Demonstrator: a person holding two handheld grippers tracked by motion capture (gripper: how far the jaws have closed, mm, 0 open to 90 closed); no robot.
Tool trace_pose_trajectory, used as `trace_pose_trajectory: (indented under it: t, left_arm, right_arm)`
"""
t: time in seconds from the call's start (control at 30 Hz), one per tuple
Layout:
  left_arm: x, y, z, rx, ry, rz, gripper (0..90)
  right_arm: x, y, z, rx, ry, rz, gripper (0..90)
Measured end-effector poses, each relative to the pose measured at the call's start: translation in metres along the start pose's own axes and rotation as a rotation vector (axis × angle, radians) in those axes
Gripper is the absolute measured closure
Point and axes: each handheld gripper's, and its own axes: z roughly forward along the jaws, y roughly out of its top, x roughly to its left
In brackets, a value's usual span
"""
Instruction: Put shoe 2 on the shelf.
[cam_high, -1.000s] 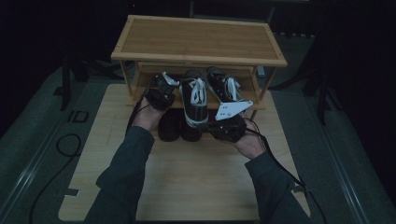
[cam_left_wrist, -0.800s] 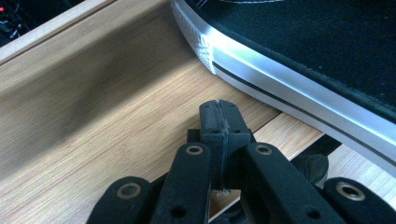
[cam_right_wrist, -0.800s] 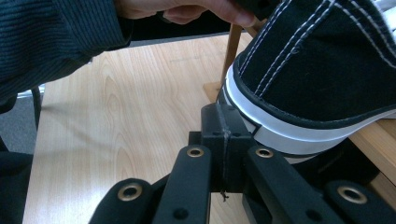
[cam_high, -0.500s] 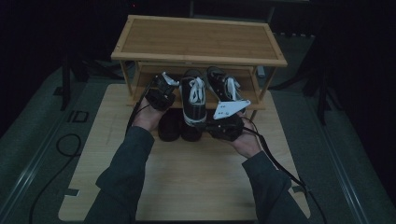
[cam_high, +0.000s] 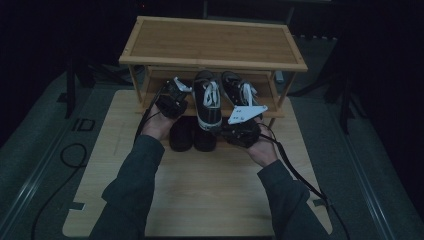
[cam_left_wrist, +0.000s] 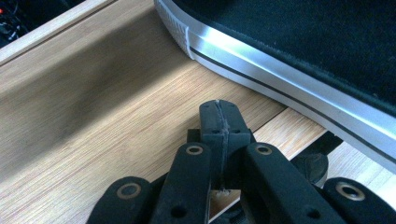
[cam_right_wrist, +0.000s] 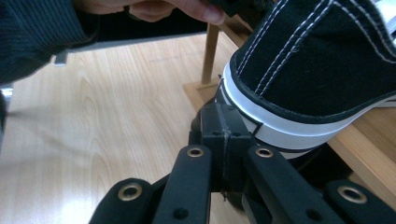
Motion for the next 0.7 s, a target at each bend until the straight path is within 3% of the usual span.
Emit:
trace_pose_trajectory:
  t: [0.7]
  left_arm:
    - [0.001,0.000,0.000,-0.002,-0.005,-0.019,90.0]
  right_arm:
    - [0.000,0.009,0.018,-0.020,0.021,-0.015,90.0]
